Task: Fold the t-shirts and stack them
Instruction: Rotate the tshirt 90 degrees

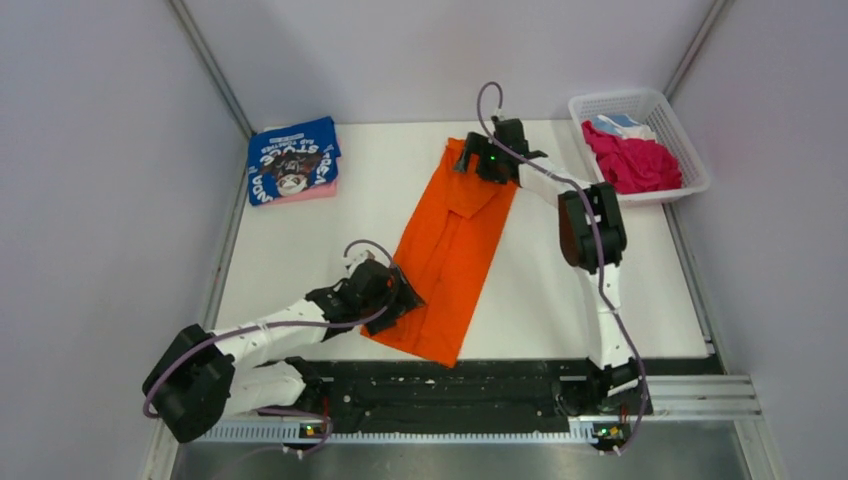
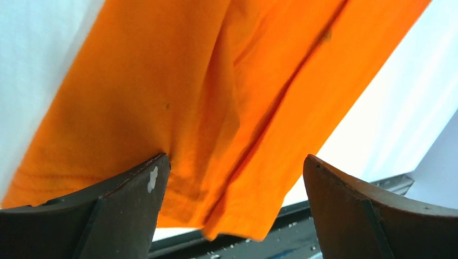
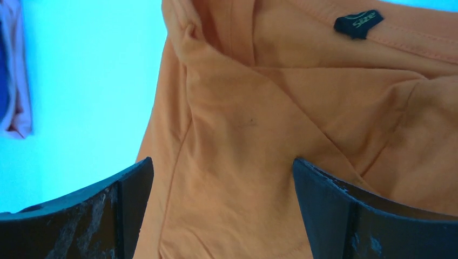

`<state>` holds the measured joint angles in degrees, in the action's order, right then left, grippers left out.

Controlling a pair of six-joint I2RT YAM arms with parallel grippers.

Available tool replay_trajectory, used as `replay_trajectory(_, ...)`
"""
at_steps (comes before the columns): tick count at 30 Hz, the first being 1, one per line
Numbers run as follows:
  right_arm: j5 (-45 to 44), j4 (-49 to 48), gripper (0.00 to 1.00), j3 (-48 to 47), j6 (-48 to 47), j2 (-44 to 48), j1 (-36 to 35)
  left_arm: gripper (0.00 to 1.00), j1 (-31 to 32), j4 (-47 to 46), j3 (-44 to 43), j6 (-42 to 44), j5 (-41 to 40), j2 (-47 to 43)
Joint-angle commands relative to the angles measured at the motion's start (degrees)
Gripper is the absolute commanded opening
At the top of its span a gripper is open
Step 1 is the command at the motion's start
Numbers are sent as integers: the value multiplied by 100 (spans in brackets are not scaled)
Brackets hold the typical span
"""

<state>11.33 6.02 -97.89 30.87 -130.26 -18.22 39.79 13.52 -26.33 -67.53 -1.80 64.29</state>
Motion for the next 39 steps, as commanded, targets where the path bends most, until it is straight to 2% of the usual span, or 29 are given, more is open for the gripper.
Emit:
replay_trajectory(1, 647, 1726, 99, -2278, -535, -1481, -483, 99, 692, 437, -207, -534, -41, 612)
replay_trajectory(3, 688, 1918, 99, -3086, -530, -2152, -547, 99, 1012, 665, -555, -486, -93, 1058)
replay_trajectory(6, 754, 2198, 99, -3973, -531, -2650, -546, 99, 1461, 939, -970, -489, -171, 1662)
replay_trajectory(10, 417, 2148, 99, -4137, -741, -2611, -538, 99, 1865, 1118, -1134, -534, -248, 1923)
replay_trajectory(17, 93, 2345, 99, -4112, -1214, -2474, -381, 99, 2305, 1922, -809, -788, -549, 891)
replay_trajectory(23, 184, 2305, 99, -4133, -1525, -2299, -325, 99, 2371, 2265, -706, -422, -470, -59)
replay_trajectory(25, 323, 2246, 99, -4116, -1602, -2195, -324, 99, 2367, 2456, -807, -305, -609, -326)
replay_trajectory(28, 500, 2178, 99, -4137, -1630, -1925, -327, 99, 2350, 2810, -893, -317, -1223, -681)
replay_trajectory(31, 480, 2166, 99, -4142, -1745, -1492, -330, 99, 2108, 3003, -925, -232, -1642, -1035)
replay_trajectory(36, 141, 2342, 99, -3941, -2061, -444, -337, 99, 1344, 2676, -610, 442, -1310, -1447)
replay_trajectory(39, -104, 2470, 99, -3115, -2249, 511, -332, 99, 731, 2355, -286, 799, -710, -1397)
